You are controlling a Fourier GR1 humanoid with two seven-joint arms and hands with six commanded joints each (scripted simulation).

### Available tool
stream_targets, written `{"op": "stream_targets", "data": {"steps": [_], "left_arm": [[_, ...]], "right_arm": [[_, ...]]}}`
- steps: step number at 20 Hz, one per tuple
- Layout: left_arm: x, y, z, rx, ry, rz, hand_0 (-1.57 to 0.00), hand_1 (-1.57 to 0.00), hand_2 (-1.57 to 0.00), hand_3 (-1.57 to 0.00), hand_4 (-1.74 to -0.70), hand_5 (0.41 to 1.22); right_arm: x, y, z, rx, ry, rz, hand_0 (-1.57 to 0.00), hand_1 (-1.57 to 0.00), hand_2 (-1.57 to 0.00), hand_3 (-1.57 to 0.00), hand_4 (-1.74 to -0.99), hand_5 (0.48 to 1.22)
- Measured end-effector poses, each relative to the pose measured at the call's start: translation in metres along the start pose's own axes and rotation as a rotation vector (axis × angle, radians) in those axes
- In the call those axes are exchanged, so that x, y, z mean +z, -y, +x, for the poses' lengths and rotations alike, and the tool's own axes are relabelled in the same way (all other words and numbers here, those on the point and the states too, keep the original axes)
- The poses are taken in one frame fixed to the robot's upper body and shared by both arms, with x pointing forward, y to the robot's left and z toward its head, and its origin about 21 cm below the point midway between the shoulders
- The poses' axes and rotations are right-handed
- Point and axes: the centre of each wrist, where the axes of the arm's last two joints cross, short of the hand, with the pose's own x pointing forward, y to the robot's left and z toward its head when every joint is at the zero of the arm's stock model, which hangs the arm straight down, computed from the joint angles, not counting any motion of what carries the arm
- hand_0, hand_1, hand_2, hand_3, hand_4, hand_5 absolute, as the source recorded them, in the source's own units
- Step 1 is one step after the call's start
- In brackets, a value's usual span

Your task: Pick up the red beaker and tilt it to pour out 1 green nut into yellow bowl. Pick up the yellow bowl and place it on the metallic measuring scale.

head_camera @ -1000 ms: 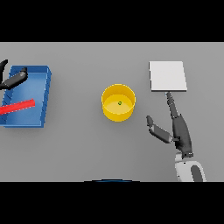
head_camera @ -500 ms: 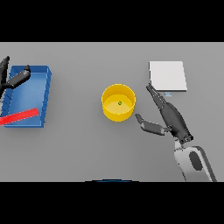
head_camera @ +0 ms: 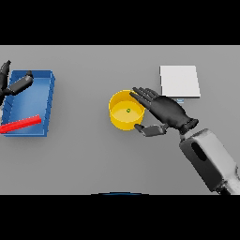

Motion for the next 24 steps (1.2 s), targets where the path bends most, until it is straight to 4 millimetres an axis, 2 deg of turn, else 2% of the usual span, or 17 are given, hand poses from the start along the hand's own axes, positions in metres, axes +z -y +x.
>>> {"op": "stream_targets", "data": {"steps": [6, 9, 13, 19, 20, 24], "left_arm": [[0.003, -0.006, 0.005, -0.010, 0.013, 0.008, 0.00, 0.00, 0.00, 0.00, -0.80, 0.716], [0.000, 0.000, 0.003, -0.011, -0.001, -0.006, 0.00, 0.00, 0.00, 0.00, -0.79, 0.723], [-0.001, -0.004, 0.000, -0.013, 0.006, 0.009, 0.00, 0.00, 0.00, 0.00, -0.80, 0.733], [-0.001, -0.009, 0.006, -0.012, 0.011, -0.001, 0.00, 0.00, 0.00, 0.00, -0.80, 0.738], [-0.001, -0.010, -0.004, -0.014, 0.000, 0.003, 0.00, 0.00, 0.00, 0.00, -0.80, 0.736], [-0.003, -0.010, -0.002, -0.017, 0.008, 0.006, 0.00, 0.00, 0.00, 0.00, -0.79, 0.729]], "right_arm": [[-0.026, 0.001, -0.001, 0.095, 0.068, 0.168, 0.00, 0.00, 0.00, 0.00, -1.261, 0.685], [-0.037, -0.003, 0.004, 0.109, 0.110, 0.224, 0.00, 0.00, 0.00, 0.00, -1.246, 0.686], [-0.054, -0.009, 0.001, 0.129, 0.094, 0.293, 0.00, 0.00, 0.00, 0.00, -1.260, 0.679], [-0.064, -0.017, 0.002, 0.173, 0.077, 0.394, 0.00, 0.00, 0.00, 0.00, -1.303, 0.674], [-0.065, -0.018, 0.004, 0.178, 0.083, 0.403, 0.00, 0.00, 0.00, 0.00, -1.306, 0.681], [-0.070, -0.016, 0.008, 0.209, 0.079, 0.448, 0.00, 0.00, 0.00, -0.01, -1.308, 0.729]]}}
